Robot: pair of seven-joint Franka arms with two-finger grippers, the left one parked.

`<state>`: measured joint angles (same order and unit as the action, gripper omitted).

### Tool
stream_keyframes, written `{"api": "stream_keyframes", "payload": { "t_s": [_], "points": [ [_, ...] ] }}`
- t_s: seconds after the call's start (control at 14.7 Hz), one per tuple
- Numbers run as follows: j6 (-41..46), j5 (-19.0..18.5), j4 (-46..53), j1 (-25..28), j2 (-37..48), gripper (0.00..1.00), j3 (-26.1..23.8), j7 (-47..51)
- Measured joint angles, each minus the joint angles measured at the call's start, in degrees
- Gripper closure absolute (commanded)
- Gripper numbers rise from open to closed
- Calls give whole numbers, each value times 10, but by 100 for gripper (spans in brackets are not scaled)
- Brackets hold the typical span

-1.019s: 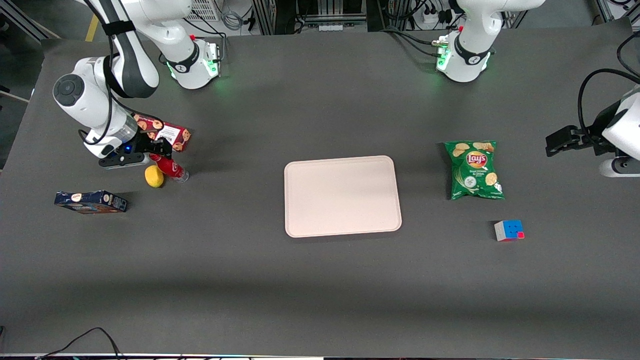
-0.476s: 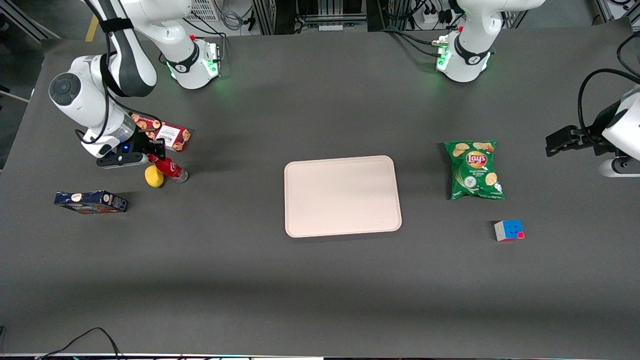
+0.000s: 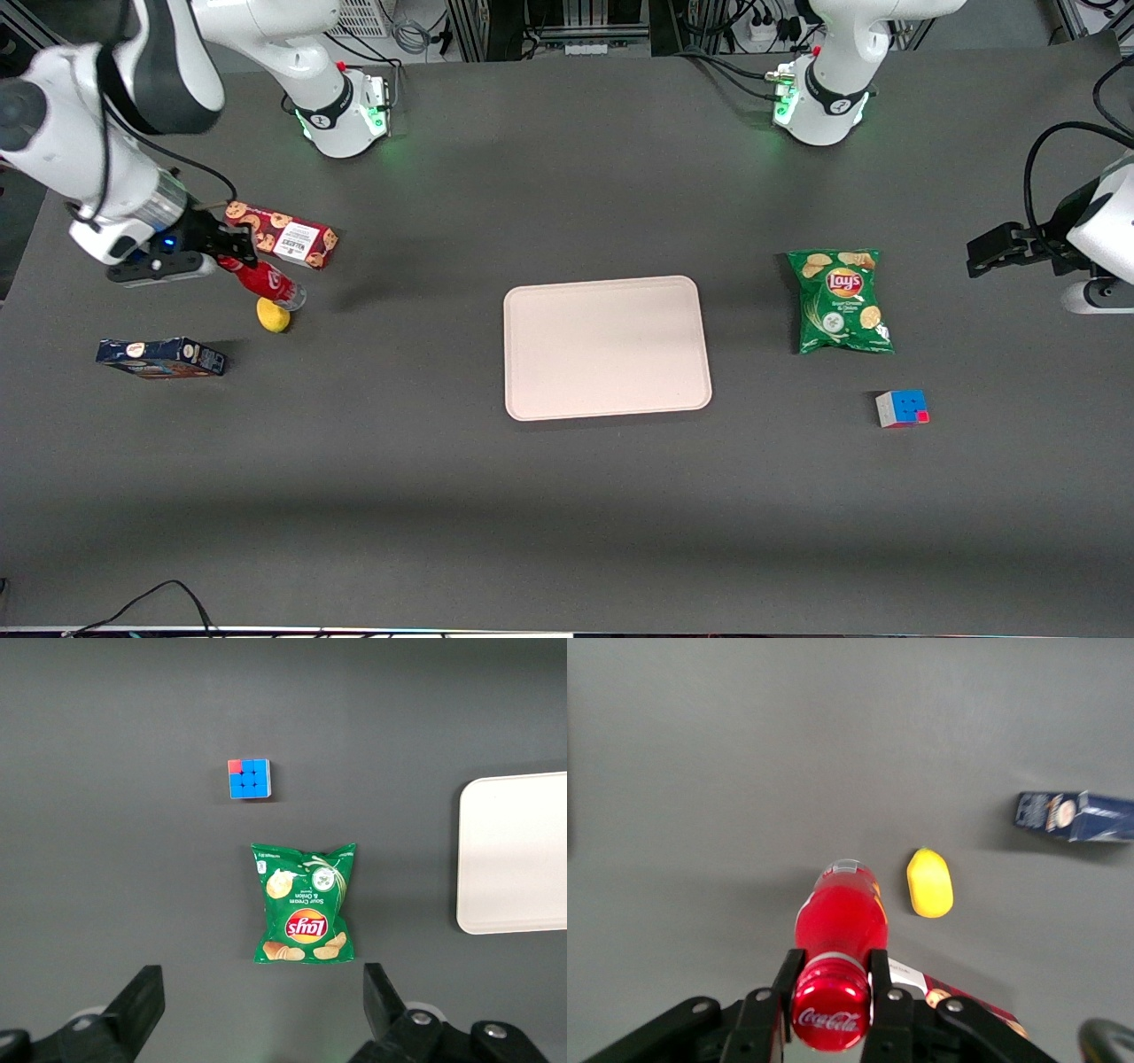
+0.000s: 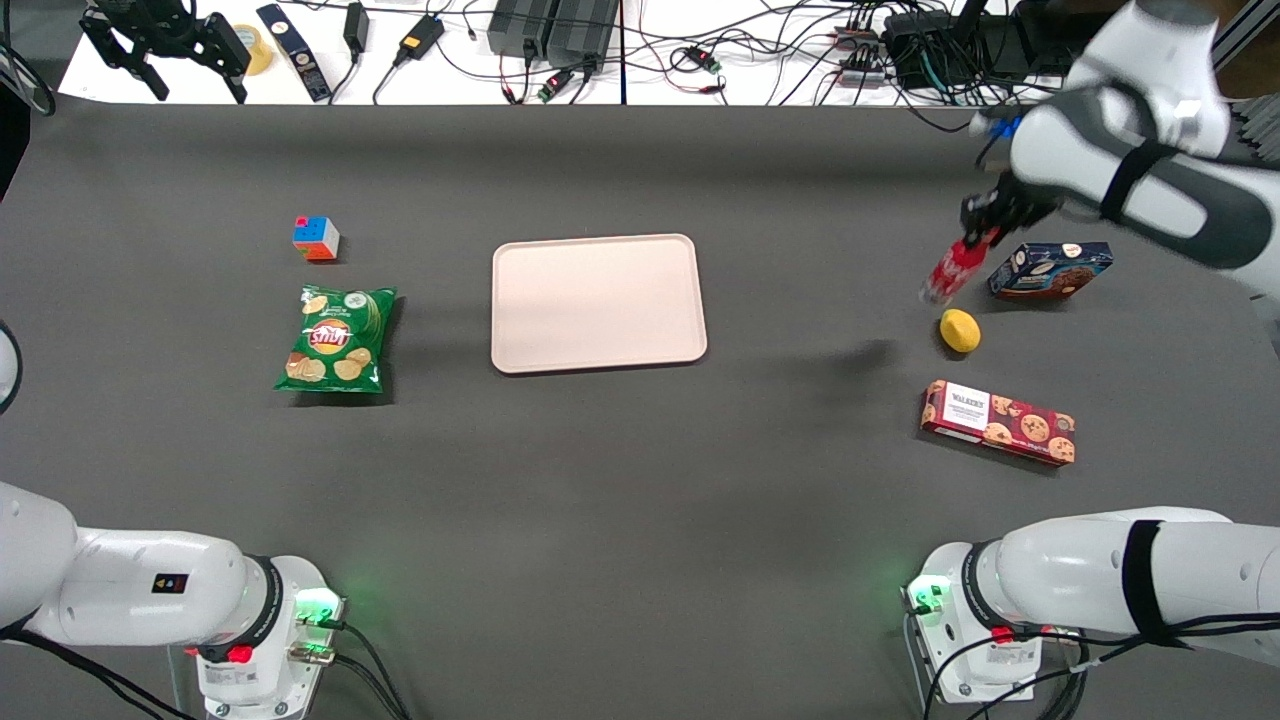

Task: Place coke bottle on tray
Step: 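Carry the held bottle with the right gripper over the white tray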

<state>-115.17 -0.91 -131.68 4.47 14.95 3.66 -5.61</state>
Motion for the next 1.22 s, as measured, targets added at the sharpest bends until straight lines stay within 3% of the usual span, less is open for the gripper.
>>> {"api": "stream_keyframes", "payload": {
  "t_s": [0.27, 0.54, 0.88, 1.22],
  "points": [
    [108, 1, 151, 1, -11, 100, -68, 56],
    [185, 22, 306, 5, -85, 100, -145, 173],
    [197, 28, 445, 39, -227, 100, -215, 326],
    [164, 11, 508, 122, -344, 100, -227, 451]
  ]
}}
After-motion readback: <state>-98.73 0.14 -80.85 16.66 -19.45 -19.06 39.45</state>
